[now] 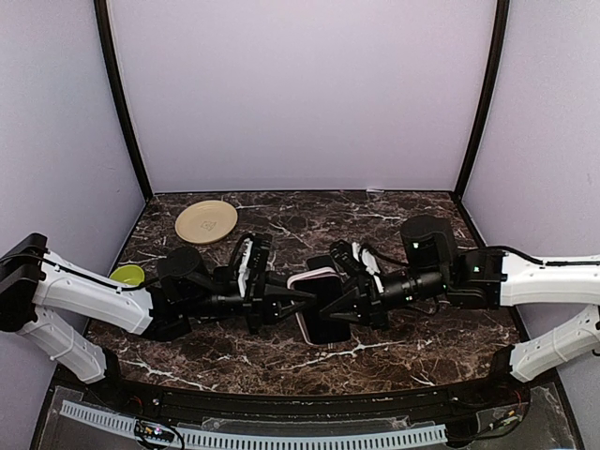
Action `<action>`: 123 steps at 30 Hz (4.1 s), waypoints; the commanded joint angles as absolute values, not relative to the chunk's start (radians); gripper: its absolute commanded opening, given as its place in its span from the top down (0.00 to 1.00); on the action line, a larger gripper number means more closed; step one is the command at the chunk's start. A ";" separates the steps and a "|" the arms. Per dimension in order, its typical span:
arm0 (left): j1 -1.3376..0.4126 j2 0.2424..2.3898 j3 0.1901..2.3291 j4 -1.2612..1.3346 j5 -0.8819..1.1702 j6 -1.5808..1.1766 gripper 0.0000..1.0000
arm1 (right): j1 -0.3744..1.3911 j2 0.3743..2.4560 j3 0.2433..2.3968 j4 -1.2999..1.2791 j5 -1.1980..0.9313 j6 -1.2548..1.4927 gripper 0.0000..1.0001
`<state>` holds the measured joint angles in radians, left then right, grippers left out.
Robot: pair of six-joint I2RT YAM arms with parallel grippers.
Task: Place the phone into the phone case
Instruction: Pass from the left arm to the right, then place the phone with the phone case at the center of the board, then press the phone with the phone case at the center of the board.
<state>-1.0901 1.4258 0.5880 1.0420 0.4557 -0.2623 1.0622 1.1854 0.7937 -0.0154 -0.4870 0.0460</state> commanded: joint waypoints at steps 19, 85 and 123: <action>-1.103 1.403 0.713 0.285 0.055 -0.163 0.34 | 0.950 1.297 0.681 -0.169 -0.444 0.457 1.00; -1.141 2.001 1.112 0.070 0.313 -0.137 0.87 | 1.040 1.587 0.661 -0.326 -0.188 0.724 1.00; -1.162 1.931 1.074 0.048 0.242 -0.087 0.80 | 1.026 1.477 0.809 -0.678 -0.092 0.626 0.65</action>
<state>-1.1458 1.9644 1.0969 0.0803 0.2630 -0.1127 1.0321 1.5120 0.8253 -0.6163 -0.0563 0.6197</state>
